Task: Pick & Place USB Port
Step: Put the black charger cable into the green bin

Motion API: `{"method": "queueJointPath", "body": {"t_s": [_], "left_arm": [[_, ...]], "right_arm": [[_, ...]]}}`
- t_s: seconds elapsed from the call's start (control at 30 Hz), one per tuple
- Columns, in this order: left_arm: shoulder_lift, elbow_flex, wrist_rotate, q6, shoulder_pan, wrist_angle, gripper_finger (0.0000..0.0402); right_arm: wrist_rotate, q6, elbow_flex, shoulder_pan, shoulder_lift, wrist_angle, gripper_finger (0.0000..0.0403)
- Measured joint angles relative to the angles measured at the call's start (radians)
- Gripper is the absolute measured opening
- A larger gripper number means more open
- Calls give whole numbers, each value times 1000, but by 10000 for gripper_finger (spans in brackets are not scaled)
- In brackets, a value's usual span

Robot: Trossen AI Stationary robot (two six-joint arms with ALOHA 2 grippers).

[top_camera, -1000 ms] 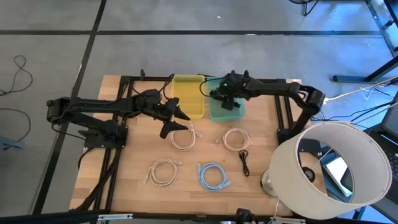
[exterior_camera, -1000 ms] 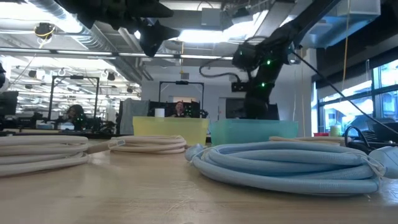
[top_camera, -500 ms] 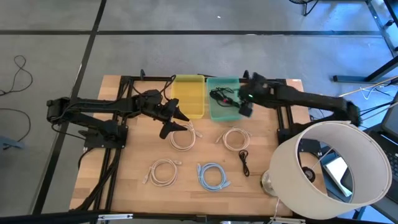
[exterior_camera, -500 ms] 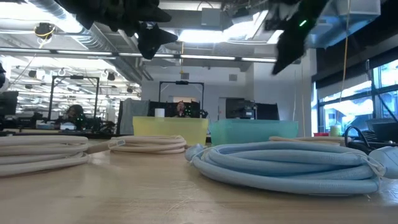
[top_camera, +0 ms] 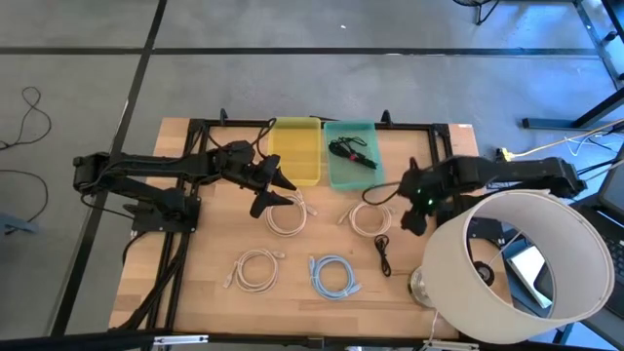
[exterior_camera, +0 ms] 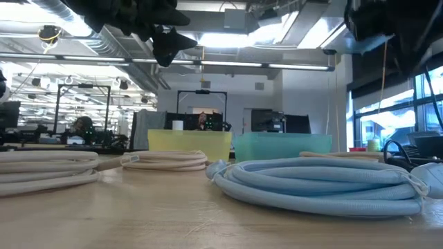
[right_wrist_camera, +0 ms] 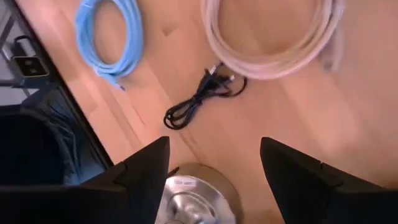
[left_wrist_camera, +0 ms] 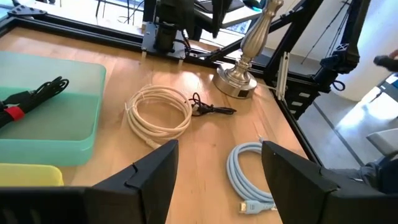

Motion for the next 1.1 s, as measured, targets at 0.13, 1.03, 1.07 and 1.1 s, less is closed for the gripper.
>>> {"method": "queueJointPath", "body": {"t_s": [0.13,1.03,1.07,1.1], "left_arm": [[0,0,0,0,0,-5,224],[0,0,-46,131,2,-48,224],[0,0,-49,131,2,-48,224],[0,0,-49,132,2,-46,224]], "right_arm": [[-1,137,-133,81,7,149,255],[116,531,-448,287,237,818,255],[112,531,-448,289,257,833,255],[103,531,-448,290,276,847,255]]}}
